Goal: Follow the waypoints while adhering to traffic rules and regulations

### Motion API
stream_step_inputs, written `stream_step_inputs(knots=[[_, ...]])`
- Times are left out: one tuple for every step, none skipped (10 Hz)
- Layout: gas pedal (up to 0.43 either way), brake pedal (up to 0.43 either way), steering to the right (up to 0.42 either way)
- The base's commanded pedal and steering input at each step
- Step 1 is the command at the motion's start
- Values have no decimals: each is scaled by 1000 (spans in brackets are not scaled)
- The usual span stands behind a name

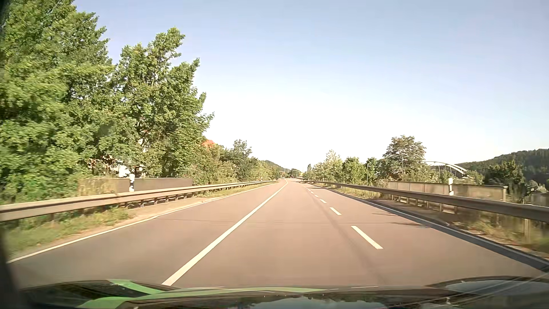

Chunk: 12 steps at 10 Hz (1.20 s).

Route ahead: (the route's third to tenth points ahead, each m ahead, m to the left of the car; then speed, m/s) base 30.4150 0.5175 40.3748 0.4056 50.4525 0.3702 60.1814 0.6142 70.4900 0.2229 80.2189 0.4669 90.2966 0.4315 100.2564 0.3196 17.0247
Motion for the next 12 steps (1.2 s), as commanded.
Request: stream_step_inputs(knots=[[98, 0, 0], [98, 0, 0], [98, 0, 0], [98, 0, 0], [98, 0, 0], [98, 0, 0], [98, 0, 0], [98, 0, 0], [98, 0, 0], [98, 0, 0], [98, 0, 0], [98, 0, 0]])
